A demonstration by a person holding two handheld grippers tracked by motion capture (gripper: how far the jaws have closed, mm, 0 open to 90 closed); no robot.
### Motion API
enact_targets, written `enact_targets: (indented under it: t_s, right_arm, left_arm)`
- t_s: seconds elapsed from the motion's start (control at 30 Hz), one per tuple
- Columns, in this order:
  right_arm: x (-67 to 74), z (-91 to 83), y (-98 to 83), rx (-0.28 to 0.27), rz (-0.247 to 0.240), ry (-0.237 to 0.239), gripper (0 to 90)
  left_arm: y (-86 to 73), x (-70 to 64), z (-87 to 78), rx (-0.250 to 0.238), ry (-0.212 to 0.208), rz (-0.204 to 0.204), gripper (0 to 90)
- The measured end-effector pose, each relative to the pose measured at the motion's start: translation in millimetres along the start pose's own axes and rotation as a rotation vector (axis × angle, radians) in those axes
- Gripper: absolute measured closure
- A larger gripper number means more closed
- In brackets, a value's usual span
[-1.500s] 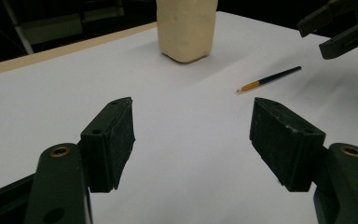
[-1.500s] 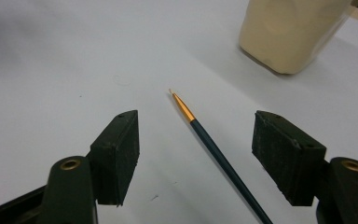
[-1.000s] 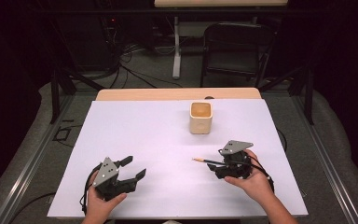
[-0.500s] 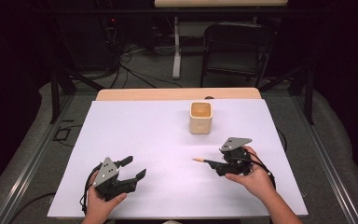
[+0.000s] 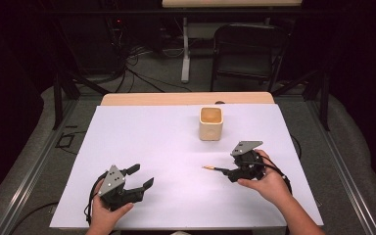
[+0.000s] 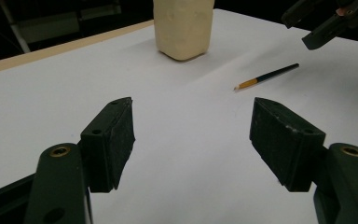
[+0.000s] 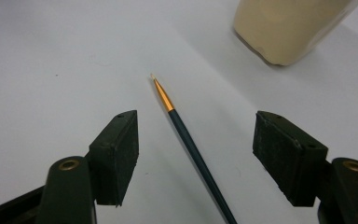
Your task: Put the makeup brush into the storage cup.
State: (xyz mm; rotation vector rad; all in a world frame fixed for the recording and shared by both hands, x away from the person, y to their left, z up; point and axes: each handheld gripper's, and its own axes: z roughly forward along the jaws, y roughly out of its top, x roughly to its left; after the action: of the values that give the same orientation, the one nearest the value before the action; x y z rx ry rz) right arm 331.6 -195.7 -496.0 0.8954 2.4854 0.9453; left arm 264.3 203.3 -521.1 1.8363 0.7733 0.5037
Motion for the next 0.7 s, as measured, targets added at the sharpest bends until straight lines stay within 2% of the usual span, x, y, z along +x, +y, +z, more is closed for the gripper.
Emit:
enact_targets:
  t_s: [0.33,0.7]
  right_arm:
    - [-3.1,0.6,3.4,0.033,-0.019,-0.016,31.2]
    - [-4.8,-0.3,8.7,0.057,-0.038,-0.008,31.7]
  left_arm:
    - [0.0,0.1,-0.2,0.001,-0.001,0.002,30.7]
    - [-0.1,-0.1,0.0,0.004,-0.001,0.002,30.7]
